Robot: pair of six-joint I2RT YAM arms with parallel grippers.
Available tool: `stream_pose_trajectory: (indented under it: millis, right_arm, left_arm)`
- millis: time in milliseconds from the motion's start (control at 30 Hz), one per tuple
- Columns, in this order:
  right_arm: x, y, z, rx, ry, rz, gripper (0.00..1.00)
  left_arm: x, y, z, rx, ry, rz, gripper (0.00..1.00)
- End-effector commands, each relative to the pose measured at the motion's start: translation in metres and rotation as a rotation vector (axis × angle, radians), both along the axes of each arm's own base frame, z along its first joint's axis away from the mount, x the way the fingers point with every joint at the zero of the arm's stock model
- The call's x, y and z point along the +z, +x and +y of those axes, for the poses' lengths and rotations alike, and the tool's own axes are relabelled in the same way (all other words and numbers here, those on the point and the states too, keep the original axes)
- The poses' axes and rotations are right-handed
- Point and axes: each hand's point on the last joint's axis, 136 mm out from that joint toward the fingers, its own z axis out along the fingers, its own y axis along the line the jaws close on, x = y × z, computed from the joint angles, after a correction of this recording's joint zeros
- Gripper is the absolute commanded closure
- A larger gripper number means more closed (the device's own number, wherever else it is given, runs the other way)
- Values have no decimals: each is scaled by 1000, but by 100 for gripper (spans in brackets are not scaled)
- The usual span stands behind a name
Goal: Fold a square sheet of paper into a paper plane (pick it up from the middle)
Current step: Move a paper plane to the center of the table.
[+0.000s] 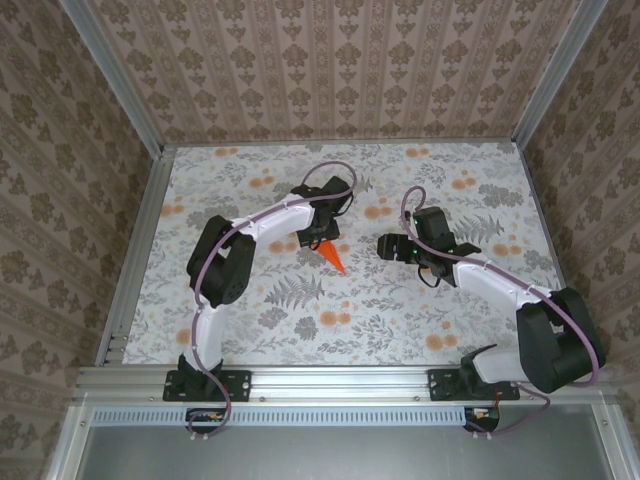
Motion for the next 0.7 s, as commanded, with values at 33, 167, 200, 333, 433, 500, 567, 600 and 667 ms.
stream_pose_trajectory:
  millis: [33,167,200,333,433,500,567,600,667]
  right_arm:
    - [-5,3,-5,-22,-20,9,18]
    - [-6,4,-6,-27,-18,12,18]
    - [-6,4,-5,-27,-18,12,18]
    - [-8,4,-6,-31,-17,17,18]
    - [-8,4,-4,-30,-9,14,18]
    - [-7,5,-4,-37,0,7,17]
    - [-6,5,-6,-58,19,-1,16]
    - [-5,5,-8,-73,32,-8,14]
    - [-2,5,-11,-99,63,-20,11]
  left_arm:
    - [11,-5,5,38,5,-4,59]
    - [15,-7,10,53,4,-16,72]
    - [16,-7,11,55,1,-19,76]
    - [20,-8,10,61,-20,-33,92]
    - [25,-7,8,52,-47,-48,100]
    - [31,-6,4,37,-78,-69,100]
    - [41,-6,0,10,-116,-95,100]
    - [47,-5,-5,-16,-151,-113,100]
    - [59,-4,-14,-60,-222,-152,100]
